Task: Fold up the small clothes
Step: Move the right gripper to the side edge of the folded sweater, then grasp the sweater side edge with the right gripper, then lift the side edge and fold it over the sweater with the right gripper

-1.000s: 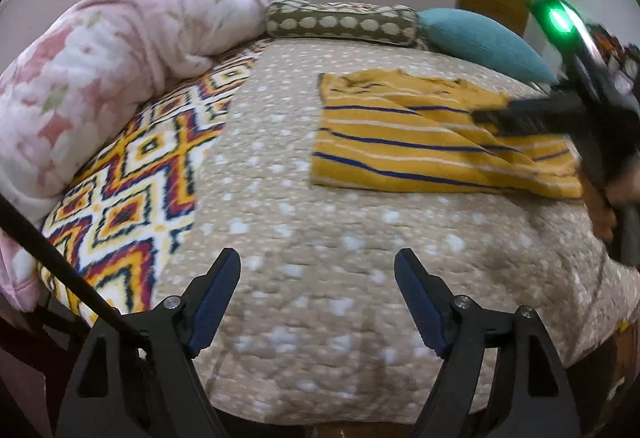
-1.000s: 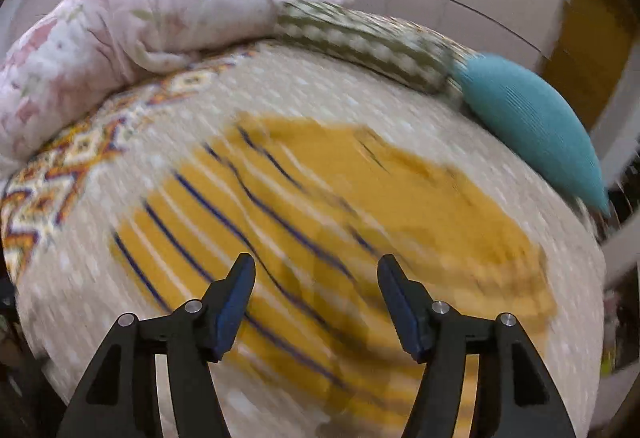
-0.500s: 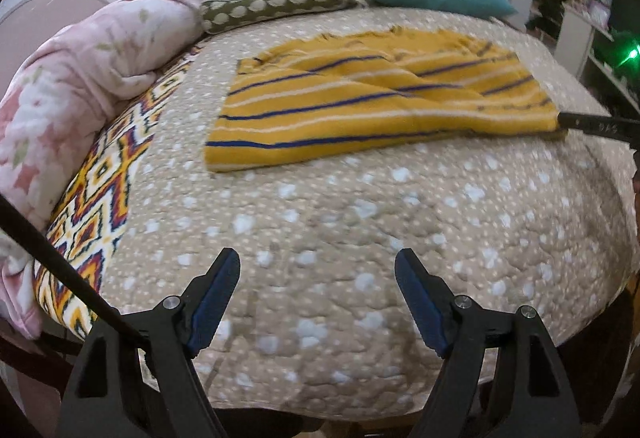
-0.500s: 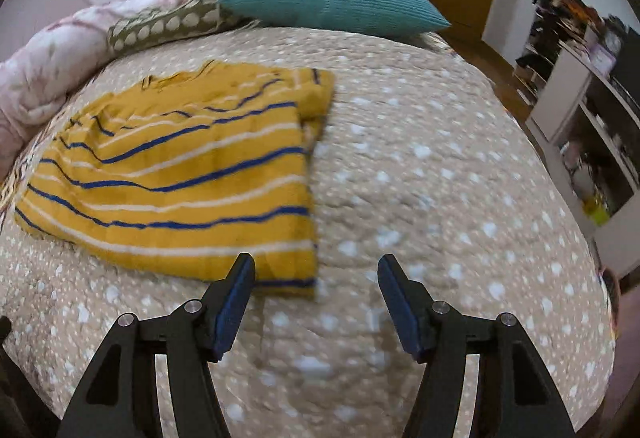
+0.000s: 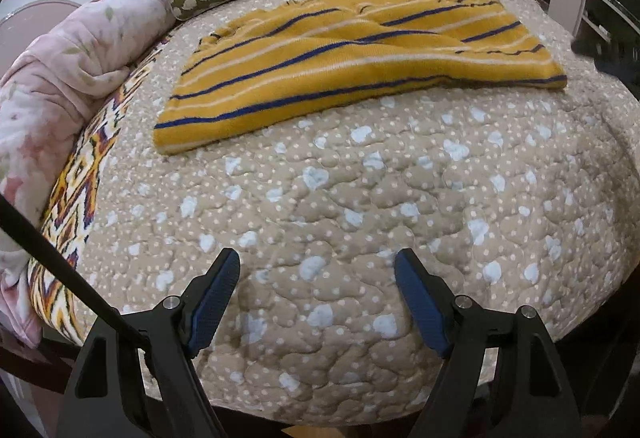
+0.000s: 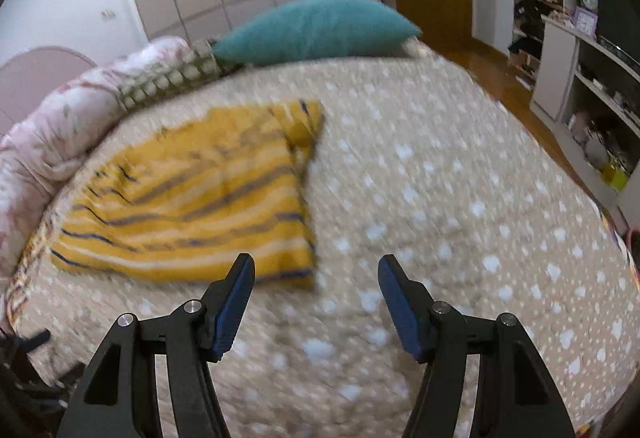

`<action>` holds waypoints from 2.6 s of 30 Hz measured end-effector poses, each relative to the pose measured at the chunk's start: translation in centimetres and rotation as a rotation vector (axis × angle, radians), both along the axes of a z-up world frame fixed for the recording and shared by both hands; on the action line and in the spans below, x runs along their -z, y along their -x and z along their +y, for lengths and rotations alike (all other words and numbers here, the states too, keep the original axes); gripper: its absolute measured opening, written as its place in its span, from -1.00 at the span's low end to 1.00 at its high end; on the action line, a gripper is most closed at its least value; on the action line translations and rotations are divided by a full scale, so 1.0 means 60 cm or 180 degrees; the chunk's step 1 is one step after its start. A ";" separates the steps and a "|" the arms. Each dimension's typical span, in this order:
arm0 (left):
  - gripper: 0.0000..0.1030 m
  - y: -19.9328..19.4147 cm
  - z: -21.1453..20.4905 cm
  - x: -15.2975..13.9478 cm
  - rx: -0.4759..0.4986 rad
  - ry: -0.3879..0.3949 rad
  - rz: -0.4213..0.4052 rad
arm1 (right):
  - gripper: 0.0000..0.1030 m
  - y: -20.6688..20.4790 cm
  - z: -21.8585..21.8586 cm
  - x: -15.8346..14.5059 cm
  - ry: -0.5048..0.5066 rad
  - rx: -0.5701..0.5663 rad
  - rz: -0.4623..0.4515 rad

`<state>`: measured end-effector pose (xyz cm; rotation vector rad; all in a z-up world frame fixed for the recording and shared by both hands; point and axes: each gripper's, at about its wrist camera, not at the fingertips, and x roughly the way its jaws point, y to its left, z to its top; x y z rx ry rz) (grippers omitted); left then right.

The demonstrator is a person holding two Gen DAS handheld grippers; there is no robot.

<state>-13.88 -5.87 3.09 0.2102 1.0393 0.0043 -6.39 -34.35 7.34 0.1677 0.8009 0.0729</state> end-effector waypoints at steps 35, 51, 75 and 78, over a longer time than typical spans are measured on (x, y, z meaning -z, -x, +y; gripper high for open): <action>1.00 -0.016 0.033 0.029 -0.0155 0.0224 -0.0011 | 0.36 -0.007 -0.075 0.087 -0.1347 0.0254 0.0333; 0.56 -0.004 0.025 0.015 -0.0100 0.0158 -0.0097 | -0.42 -0.144 0.006 0.114 -0.1868 0.0244 0.0397; 0.42 0.009 0.158 -0.024 -0.0590 0.1778 0.0097 | -0.49 -0.161 0.020 0.111 -0.1536 0.0275 0.0591; 0.43 0.014 0.172 -0.020 -0.0611 0.2033 0.0200 | -0.49 -0.165 0.028 0.107 -0.1444 0.0292 0.0608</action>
